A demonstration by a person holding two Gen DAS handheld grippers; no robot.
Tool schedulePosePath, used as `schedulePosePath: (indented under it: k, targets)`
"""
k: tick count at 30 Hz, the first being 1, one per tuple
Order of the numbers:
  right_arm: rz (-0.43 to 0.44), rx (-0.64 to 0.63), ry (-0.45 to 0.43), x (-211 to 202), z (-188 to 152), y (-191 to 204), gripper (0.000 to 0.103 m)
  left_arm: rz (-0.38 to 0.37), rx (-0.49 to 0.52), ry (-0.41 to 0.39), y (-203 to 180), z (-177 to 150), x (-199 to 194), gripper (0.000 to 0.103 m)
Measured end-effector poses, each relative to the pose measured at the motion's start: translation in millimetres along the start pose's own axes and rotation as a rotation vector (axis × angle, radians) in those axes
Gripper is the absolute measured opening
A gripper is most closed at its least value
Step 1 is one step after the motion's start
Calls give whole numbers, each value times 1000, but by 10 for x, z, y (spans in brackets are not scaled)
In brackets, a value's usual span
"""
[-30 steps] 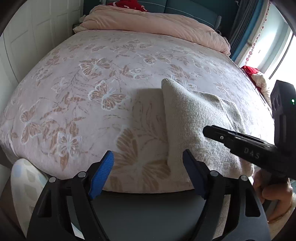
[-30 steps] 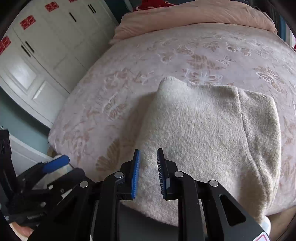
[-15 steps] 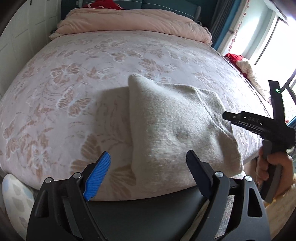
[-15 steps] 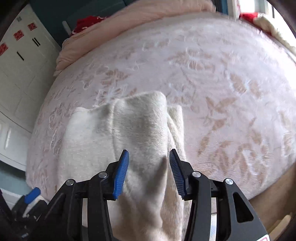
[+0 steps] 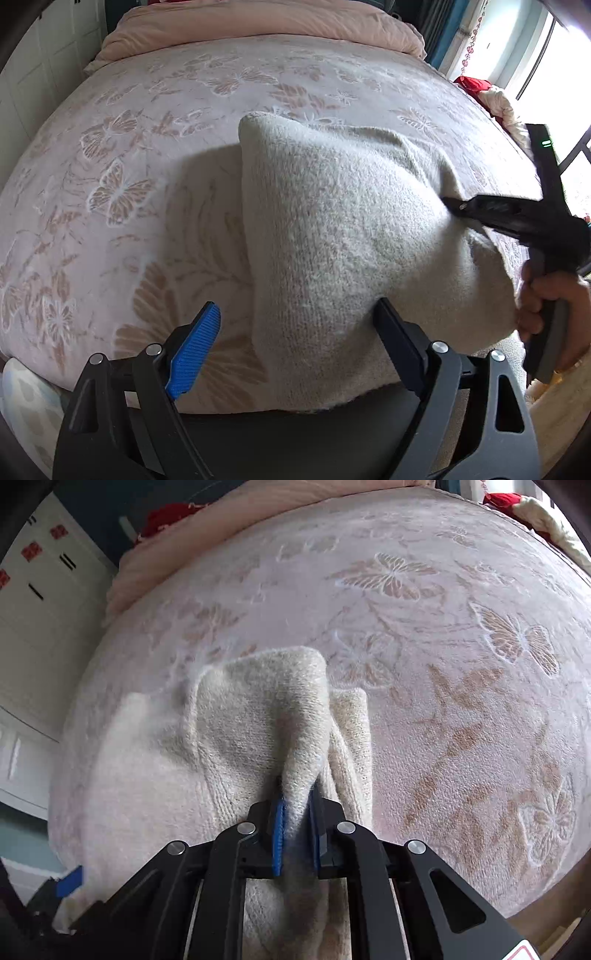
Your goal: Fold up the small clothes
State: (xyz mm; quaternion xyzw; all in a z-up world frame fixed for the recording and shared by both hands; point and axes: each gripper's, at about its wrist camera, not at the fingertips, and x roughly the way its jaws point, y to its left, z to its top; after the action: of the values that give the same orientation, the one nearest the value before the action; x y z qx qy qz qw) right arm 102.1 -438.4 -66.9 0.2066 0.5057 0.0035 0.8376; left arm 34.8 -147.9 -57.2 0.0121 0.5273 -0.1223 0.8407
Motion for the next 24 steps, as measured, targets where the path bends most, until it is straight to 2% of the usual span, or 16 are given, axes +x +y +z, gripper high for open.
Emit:
schedulePosePath:
  k: [3, 6, 10, 11, 12, 13, 14, 16, 18, 22, 24]
  targets:
    - [35, -8, -116, -543, -40, 132, 11, -17, -3, -42, -6, 51, -168, 82]
    - [58, -87, -117, -777, -187, 342, 11, -43, -4, -95, -57, 156, -315, 82]
    - [-2, -152, -31, -578, -457, 414, 11, -72, 43, -91, -265, 244, -263, 82]
    - [-28, -154, 9, -424, -514, 373, 11, -67, 57, -72, -307, 239, -188, 82]
    - [-57, -161, 35, -246, -605, 334, 5, -60, 69, -42, -337, 233, -78, 82]
    - [-65, -159, 52, -114, -645, 279, 4, -50, 67, 8, -347, 209, 83, 82]
    - [-46, -132, 46, -91, -637, 223, 4, -39, 66, 24, -359, 181, 158, 82]
    - [-12, -89, 30, -285, -566, 248, 4, -5, 83, 5, -374, 161, 170, 82]
    - [-23, -121, -14, -460, -565, 319, 5, -10, 87, 0, -367, 162, 123, 82]
    - [-83, -163, 79, -149, -698, 236, 3, -5, 77, 6, -361, 160, 145, 83]
    - [-49, -111, 50, -274, -696, 217, 5, -11, 72, 3, -367, 174, 72, 83]
